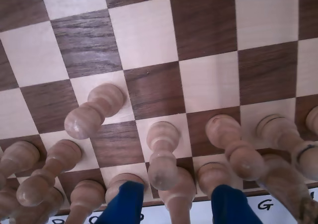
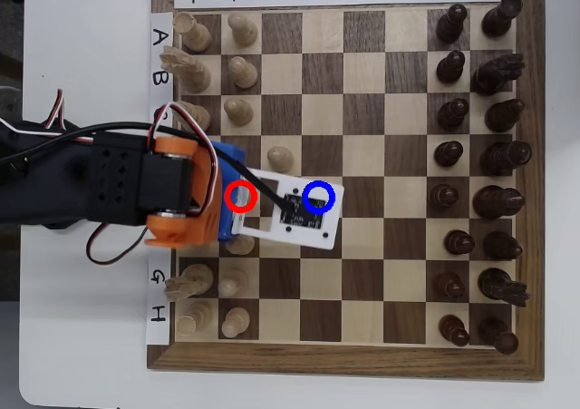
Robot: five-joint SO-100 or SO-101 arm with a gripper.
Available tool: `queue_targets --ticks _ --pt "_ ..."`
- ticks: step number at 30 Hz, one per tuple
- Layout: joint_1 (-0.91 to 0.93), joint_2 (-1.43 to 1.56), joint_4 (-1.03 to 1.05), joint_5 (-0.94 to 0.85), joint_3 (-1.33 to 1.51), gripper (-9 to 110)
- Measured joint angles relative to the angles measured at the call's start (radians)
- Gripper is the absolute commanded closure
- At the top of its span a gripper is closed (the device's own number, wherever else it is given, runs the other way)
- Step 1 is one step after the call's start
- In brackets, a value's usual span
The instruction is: Move the piece to destination
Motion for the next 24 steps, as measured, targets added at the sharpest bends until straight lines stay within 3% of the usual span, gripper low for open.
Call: queue_targets --ticks 24 --pt "-0.052 -0.029 -0.057 0.0 0.12 87"
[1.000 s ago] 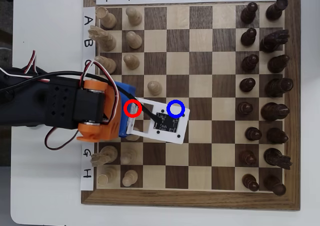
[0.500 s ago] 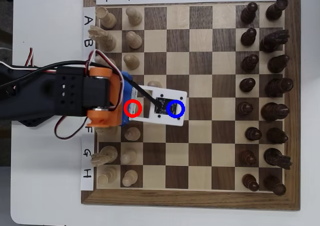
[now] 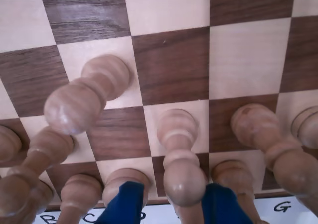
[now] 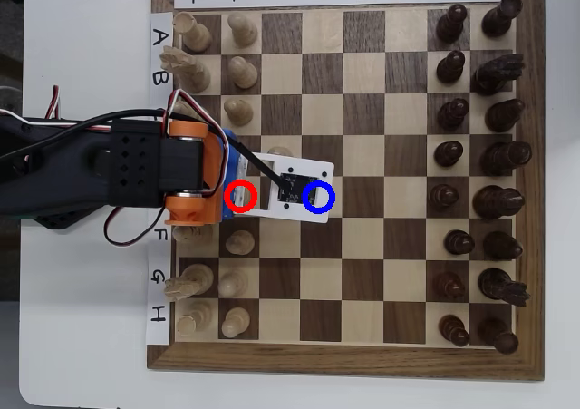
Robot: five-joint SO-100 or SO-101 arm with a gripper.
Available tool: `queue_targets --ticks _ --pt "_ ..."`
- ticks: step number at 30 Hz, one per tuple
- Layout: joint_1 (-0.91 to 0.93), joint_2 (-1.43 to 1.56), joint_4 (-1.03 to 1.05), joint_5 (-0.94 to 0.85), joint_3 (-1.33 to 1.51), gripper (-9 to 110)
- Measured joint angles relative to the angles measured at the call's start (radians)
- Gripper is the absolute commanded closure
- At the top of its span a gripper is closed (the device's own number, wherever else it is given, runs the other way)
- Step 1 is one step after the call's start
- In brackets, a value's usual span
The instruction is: Move the piece to destination
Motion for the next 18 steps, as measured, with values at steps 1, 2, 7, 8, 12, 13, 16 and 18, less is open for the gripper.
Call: queue_targets --ticks 1,2,7,8,12,13,16,18 --pt "0.0 0.0 -0.009 0.0 0.002 87" --pt "0.0 0.0 -0.018 0.0 0.002 87" --pt "0.0 0.0 -0.069 0.0 0.002 87" --pt "0.0 0.0 -0.077 0.0 0.005 87" --pt "0.0 0.0 -0.104 0.0 0.017 87" --pt "0.0 0.0 -0.11 0.0 0.025 87" --pt "0.002 0.0 -0.13 0.0 0.048 87" --pt "0.006 0.0 -0.143 0.0 0.064 87"
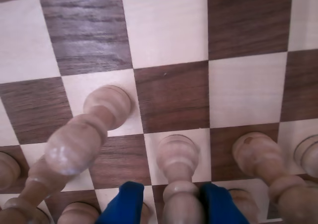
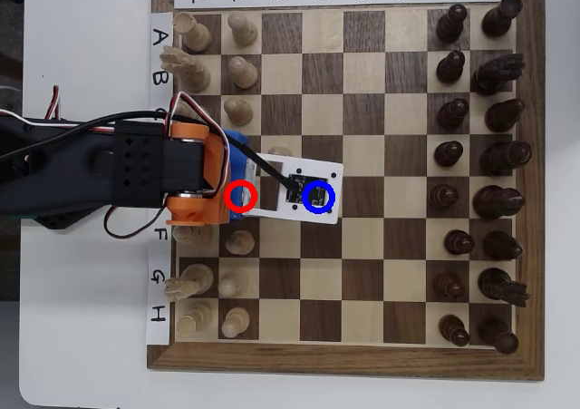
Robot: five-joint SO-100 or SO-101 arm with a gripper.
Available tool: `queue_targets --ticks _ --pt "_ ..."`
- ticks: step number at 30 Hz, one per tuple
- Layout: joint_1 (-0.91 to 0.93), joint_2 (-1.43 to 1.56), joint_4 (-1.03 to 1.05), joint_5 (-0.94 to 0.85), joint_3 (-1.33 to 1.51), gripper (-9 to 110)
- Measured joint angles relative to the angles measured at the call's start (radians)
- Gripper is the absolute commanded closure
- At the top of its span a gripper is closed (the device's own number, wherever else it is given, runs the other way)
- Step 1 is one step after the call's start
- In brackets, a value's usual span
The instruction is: Move the piece to destination
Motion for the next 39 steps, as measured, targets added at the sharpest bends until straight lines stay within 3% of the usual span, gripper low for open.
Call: queue_targets --ticks 39 --pt "0.055 0.0 -0.075 0.0 0.043 87"
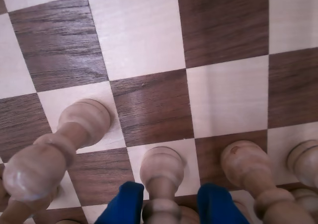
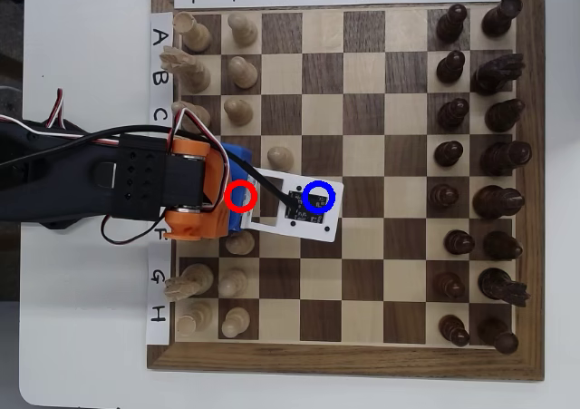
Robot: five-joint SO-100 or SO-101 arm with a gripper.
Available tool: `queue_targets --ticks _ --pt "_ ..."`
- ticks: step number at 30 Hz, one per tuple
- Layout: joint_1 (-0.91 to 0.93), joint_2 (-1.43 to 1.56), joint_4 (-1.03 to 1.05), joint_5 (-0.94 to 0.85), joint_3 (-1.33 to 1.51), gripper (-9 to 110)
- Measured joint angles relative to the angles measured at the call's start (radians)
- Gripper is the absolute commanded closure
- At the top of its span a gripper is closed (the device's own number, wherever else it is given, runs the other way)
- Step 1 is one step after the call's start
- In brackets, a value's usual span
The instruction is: Move the piece to destination
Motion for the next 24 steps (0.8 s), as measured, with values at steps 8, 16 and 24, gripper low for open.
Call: queue_targets --ticks 8,16,24 --pt "0.0 0.0 0.0 0.0 0.0 87" --pt "0.006 0.0 0.0 0.0 0.0 88" --pt "0.006 0.0 0.0 0.0 0.0 92"
